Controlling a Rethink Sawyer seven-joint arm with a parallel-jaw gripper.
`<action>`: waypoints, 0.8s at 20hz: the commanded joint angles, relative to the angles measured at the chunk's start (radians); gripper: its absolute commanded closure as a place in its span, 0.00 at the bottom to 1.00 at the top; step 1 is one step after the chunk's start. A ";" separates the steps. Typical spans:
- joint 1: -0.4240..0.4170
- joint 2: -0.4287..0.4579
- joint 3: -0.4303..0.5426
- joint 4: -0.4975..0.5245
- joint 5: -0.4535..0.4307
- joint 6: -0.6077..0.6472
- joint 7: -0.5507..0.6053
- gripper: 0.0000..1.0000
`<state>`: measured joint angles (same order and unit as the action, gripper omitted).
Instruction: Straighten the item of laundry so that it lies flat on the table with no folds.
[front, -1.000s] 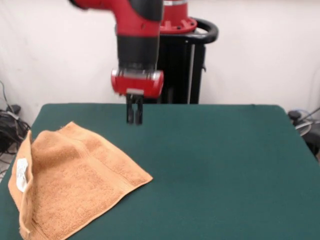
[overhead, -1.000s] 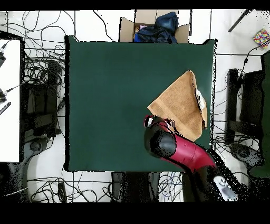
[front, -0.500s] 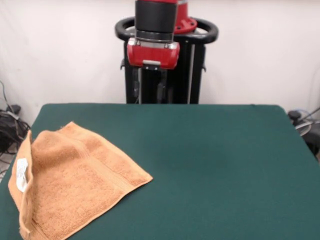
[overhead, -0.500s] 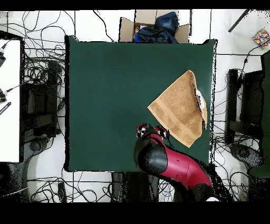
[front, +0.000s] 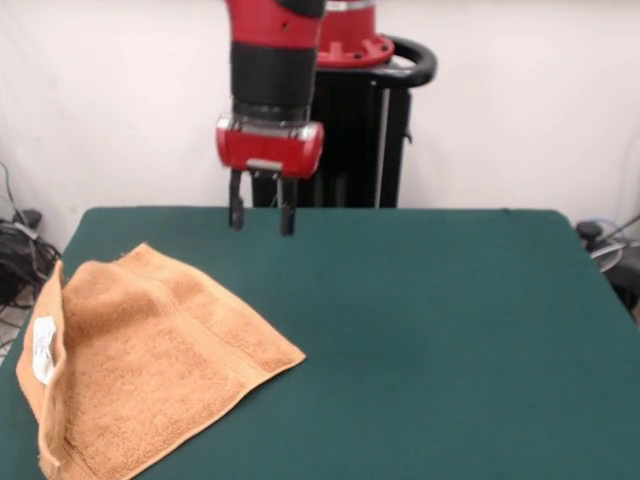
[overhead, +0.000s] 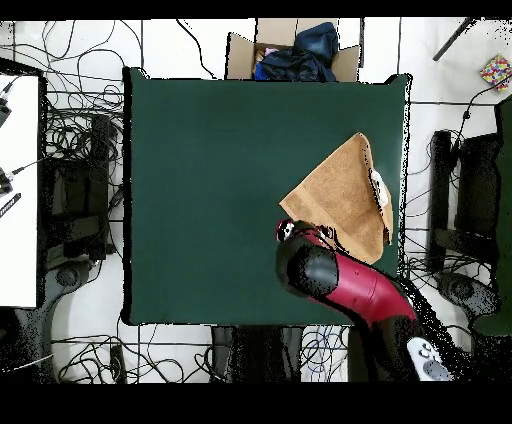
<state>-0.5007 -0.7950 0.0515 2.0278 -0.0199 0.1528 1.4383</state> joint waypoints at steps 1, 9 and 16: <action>0.024 0.206 0.002 -0.271 0.057 0.159 0.128 0.00; 0.003 0.277 0.065 -0.334 0.046 0.160 0.131 0.00; 0.017 0.286 0.082 -0.303 0.053 0.123 0.171 0.00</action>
<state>-0.5010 -0.5461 0.0524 1.7611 -0.0133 0.2275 1.4383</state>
